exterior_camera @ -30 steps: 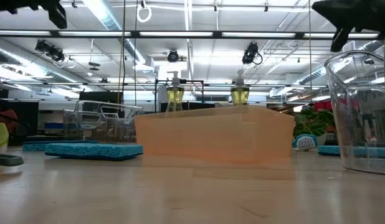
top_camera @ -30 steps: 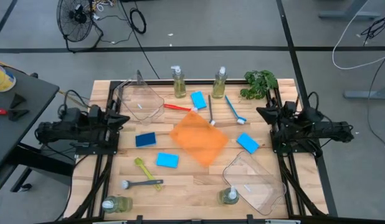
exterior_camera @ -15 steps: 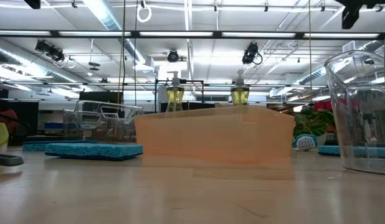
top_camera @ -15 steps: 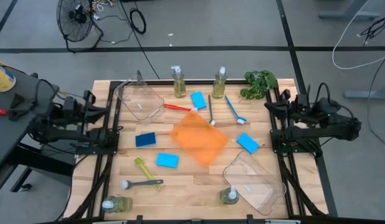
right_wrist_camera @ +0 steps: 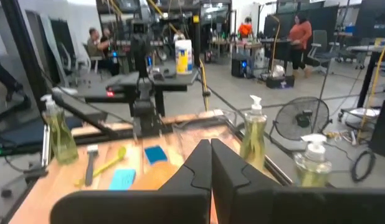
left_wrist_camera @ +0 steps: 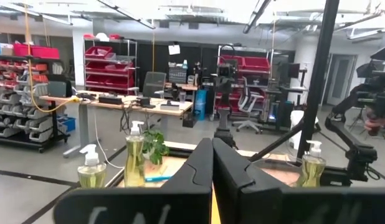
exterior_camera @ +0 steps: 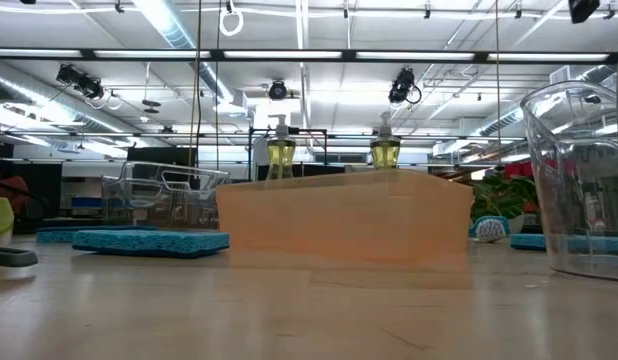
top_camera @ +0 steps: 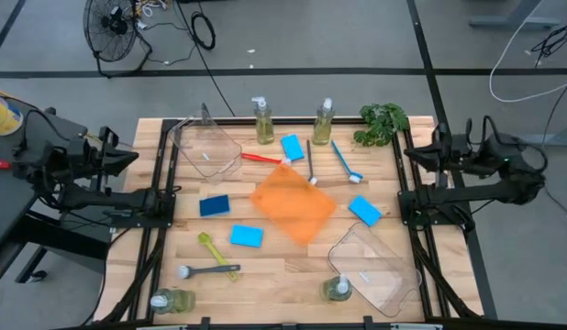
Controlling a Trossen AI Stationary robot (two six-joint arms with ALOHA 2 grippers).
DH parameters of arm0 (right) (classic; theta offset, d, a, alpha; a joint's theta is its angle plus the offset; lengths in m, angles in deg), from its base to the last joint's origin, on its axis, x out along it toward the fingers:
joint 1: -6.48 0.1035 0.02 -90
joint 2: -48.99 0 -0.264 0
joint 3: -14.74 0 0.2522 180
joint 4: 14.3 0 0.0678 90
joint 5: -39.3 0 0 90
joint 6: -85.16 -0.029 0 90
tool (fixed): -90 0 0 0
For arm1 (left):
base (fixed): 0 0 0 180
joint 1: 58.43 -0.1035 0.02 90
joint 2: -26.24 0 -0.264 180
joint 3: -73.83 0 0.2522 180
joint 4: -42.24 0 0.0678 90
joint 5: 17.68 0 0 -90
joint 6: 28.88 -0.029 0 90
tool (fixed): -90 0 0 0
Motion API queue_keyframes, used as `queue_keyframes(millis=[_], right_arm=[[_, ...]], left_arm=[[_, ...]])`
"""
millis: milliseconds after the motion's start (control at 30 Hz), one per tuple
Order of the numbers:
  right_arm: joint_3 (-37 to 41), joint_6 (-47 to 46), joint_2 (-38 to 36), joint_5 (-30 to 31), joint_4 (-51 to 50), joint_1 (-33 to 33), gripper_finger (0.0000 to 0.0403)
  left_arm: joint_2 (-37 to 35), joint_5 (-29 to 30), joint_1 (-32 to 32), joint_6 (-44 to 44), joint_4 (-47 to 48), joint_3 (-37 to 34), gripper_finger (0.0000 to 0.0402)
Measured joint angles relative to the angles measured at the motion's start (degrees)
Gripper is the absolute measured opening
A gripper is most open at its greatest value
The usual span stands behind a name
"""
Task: Pick & Place Kitchen Sink Supplies
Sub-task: Put the yellow dish soap into the orange bin
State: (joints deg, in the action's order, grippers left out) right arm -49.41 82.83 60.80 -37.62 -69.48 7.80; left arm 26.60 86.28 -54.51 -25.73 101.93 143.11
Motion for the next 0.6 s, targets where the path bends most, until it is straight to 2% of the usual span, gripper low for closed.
queue_keyframes(millis=[300,600], right_arm=[[-5.5,3.6,0.0,0.0,-14.3,0.0,0.0],[-5.6,4.5,0.0,-2.0,-19.8,0.0,0.0]], left_arm=[[0.4,0.0,0.0,-2.5,3.2,0.9,0.0001],[0.4,-1.1,0.0,-2.3,8.3,0.8,0.0001]])
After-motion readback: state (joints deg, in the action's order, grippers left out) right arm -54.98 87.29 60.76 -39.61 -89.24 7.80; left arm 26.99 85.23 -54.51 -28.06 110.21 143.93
